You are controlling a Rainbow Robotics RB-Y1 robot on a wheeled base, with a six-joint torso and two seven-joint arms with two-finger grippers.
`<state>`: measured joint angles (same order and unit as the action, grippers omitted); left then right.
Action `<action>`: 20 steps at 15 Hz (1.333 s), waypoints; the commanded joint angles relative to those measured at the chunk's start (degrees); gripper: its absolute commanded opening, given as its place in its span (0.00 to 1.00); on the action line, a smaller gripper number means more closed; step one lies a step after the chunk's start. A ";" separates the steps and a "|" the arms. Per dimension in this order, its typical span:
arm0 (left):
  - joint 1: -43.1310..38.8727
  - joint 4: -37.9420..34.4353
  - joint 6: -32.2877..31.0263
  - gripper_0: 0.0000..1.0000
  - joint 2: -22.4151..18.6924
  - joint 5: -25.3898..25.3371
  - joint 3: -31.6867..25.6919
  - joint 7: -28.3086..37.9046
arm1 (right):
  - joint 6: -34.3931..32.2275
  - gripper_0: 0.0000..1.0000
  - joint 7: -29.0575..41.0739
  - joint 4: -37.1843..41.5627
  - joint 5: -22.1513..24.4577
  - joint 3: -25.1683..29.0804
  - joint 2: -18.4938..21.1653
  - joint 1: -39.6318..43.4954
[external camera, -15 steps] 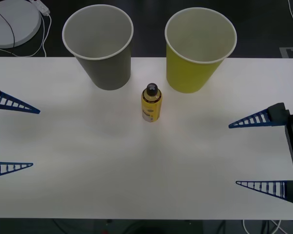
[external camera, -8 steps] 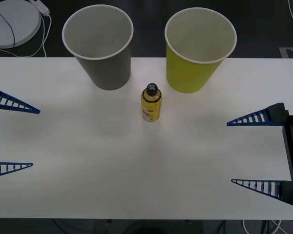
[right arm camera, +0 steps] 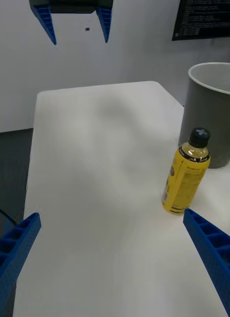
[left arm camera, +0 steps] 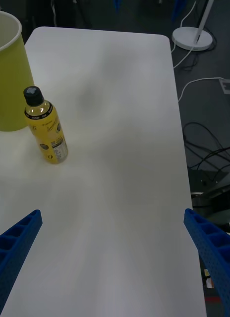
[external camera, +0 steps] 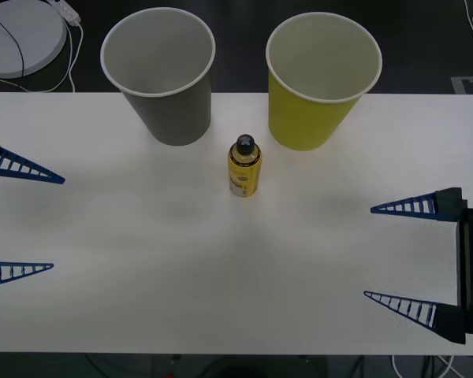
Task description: Put the can into the green bin and the plastic bottle into the gray bin
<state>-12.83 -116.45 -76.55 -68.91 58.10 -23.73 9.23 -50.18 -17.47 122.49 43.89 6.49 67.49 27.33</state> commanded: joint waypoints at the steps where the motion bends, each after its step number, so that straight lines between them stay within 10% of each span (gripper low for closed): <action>1: 0.00 0.00 0.00 1.00 0.00 0.00 0.00 0.00 | 2.19 1.00 -0.46 -0.06 1.64 -0.16 -3.07 2.02; 20: 0.00 0.00 0.00 1.00 0.00 0.00 0.00 0.00 | 20.21 1.00 -6.34 -7.53 2.43 -17.83 -17.57 -5.18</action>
<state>-12.83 -116.45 -76.55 -68.91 58.10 -23.73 9.23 -30.04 -23.43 115.85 46.27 -10.70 50.59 23.01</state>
